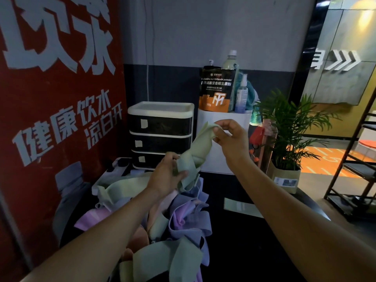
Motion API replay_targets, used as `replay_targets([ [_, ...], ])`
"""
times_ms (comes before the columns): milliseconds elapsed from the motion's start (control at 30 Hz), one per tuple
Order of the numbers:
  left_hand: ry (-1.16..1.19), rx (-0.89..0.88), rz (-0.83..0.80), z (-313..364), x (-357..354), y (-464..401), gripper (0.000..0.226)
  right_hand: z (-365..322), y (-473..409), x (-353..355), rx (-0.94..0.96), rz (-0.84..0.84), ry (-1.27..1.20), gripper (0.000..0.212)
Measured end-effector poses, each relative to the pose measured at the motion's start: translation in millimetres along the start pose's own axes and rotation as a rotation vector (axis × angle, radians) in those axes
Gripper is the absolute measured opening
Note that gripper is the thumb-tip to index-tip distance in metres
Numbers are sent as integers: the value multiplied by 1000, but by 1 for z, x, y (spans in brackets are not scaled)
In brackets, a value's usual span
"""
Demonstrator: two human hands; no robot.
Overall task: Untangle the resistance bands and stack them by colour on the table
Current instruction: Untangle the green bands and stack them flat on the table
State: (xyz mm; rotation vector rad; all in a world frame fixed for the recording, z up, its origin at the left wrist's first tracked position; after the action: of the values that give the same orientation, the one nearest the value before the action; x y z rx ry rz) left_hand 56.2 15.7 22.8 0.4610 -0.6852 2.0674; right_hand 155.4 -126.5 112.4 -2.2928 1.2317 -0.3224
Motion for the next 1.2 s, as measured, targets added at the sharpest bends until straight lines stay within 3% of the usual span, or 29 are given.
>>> replay_targets([
  [100, 38, 65, 35, 6, -4, -8, 49, -8, -1, 6, 38, 12, 5, 24],
  [267, 41, 38, 36, 21, -6, -15, 17, -14, -1, 19, 53, 36, 58, 24],
  [400, 184, -15, 56, 36, 2, -19, 24, -13, -2, 31, 34, 83, 142, 13],
  [567, 468, -18, 94, 57, 4, -15, 8, -4, 10, 38, 50, 24, 386, 12],
  [667, 637, 3, 88, 68, -1, -12, 22, 2, 21, 37, 64, 23, 399, 10],
  [900, 764, -28, 61, 95, -13, -2, 13, 10, 34, 47, 41, 21, 415, 7],
  [1100, 754, -140, 12, 116, -17, 2, 16, -4, 37, 47, -4, -86, 246, 16],
  [1200, 636, -190, -14, 116, -14, 1, 30, -13, 37, 45, -101, -105, -32, 19],
])
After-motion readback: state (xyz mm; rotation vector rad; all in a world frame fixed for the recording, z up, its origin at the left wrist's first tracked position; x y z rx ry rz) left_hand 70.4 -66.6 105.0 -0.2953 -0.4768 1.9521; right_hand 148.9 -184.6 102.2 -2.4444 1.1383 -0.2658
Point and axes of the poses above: each hand's wrist, its own y-axis away from the middle knuckle, its own x-axis out of the back of the hand, z = x × y, the point moved 1 cm from there along -y, towards the middle knuckle, and after that the axes turned 7 degrees about -z, right-handed, at the moved point
